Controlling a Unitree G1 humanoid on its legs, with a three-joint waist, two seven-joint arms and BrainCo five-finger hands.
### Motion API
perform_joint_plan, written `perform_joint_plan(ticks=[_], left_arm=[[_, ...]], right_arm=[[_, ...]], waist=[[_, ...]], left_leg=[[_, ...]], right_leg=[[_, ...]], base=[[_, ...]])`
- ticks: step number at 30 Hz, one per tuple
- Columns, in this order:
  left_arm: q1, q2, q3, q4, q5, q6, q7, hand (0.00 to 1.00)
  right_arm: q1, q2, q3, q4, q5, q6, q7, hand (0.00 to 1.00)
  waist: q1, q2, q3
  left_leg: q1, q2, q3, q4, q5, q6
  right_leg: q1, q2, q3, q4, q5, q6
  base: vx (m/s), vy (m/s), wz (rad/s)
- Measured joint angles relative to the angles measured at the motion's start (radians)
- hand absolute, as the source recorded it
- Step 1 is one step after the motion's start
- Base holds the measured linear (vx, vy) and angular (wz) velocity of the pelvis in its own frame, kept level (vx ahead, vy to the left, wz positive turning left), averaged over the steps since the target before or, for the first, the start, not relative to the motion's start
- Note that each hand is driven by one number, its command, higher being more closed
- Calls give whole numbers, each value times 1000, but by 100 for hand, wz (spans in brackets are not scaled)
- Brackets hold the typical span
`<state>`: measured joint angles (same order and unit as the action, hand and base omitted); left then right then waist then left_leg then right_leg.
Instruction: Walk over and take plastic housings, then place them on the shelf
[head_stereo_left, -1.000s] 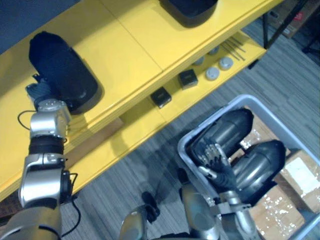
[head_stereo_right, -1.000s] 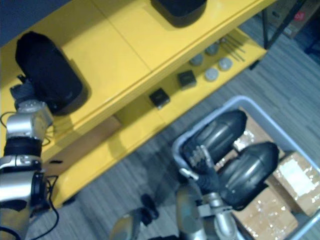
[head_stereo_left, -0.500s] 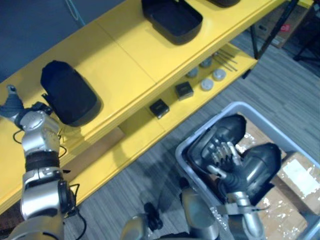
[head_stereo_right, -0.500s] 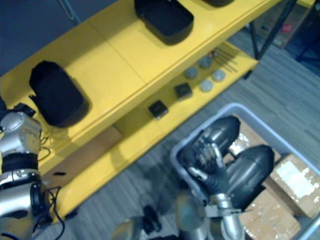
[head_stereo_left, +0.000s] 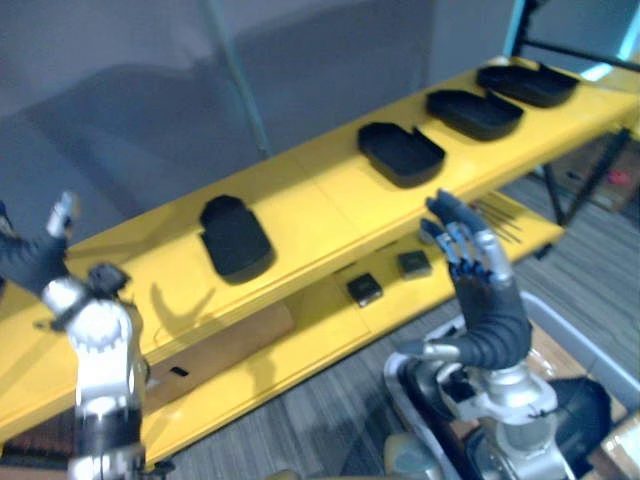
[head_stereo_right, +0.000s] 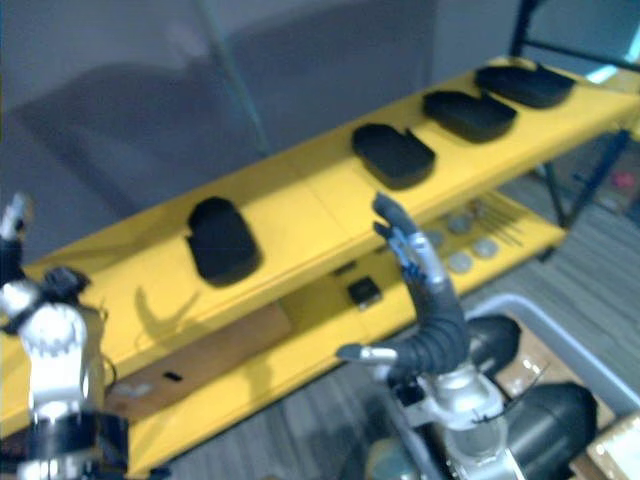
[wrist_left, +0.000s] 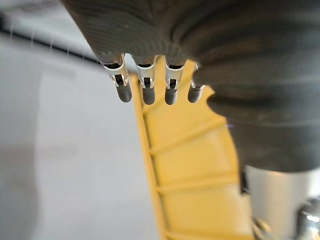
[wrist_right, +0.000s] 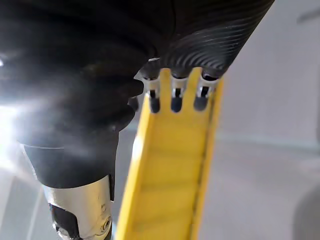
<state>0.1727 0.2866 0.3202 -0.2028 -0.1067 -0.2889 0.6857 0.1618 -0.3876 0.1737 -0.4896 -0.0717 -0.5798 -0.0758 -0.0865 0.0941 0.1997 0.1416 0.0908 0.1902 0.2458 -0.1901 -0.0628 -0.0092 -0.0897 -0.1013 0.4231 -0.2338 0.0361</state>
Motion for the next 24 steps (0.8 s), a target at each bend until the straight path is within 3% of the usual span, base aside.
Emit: perform_joint_plan(ticks=[2, 5, 7, 8, 9, 12, 15, 18, 24], left_arm=[[72, -32, 46, 39, -1, 25, -6, 0], [143, -65, 169, 202, -43, 81, -5, 0], [185, -73, 249, 366, -79, 106, -28, 0], [190, -78, 264, 410, -84, 112, -39, 0], [192, -90, 283, 498, -90, 116, -65, 0], [194, -117, 268, 687, -93, 116, -126, 0], [208, -161, 208, 822, -92, 121, -203, 0], [212, -190, 191, 890, -103, 140, -273, 0], [196, -190, 119, 948, -110, 175, -404, 0]], right_arm=[[-32, 7, -30, 72, 1, 1, 20, 0], [-79, 12, -45, 165, 10, 39, 81, 0], [-135, 14, -43, 231, -30, 117, 95, 0], [-151, 13, -44, 257, -61, 143, 87, 0], [-183, 13, -42, 322, -134, 195, 58, 0], [-258, 13, -27, 487, -330, 310, -51, 0], [-357, 10, -16, 599, -450, 394, -155, 0], [-449, 9, 6, 663, -480, 416, -191, 0], [-571, -12, 70, 837, -504, 506, -174, 0]], waist=[[31, -9, -2], [68, -25, -21], [87, -36, -35], [93, -29, -43], [105, -48, -49], [142, -66, -45], [175, -82, -35], [187, -81, -28], [195, -64, 43]], left_leg=[[-3, -7, -31, 1, -4, 0], [-21, -22, -93, 1, -1, 5], [-31, -27, -126, -6, 6, 8], [-36, -28, -135, -8, 9, 7], [-40, -32, -151, -16, 17, 8], [-43, -45, -179, -52, 39, 10], [-63, -58, -206, -63, 54, 8], [-74, -67, -217, -62, 59, 9], [-77, -80, -238, -63, 60, 11]], right_leg=[[19, -6, -19, -11, 4, 6], [64, -15, -69, -60, 23, 12], [95, -14, -97, -118, 47, 17], [102, -14, -109, -135, 57, 16], [119, -14, -124, -168, 70, 20], [142, -18, -149, -222, 96, 21], [150, -21, -177, -272, 123, 25], [160, -24, -193, -300, 143, 32], [185, -28, -206, -337, 158, 42]], base=[[-77, 20, 44], [-71, 18, 54], [3, 40, 42], [15, 44, 43], [19, 41, 32], [28, 55, 34], [63, 51, 32], [100, 29, 16], [24, 20, 9]])
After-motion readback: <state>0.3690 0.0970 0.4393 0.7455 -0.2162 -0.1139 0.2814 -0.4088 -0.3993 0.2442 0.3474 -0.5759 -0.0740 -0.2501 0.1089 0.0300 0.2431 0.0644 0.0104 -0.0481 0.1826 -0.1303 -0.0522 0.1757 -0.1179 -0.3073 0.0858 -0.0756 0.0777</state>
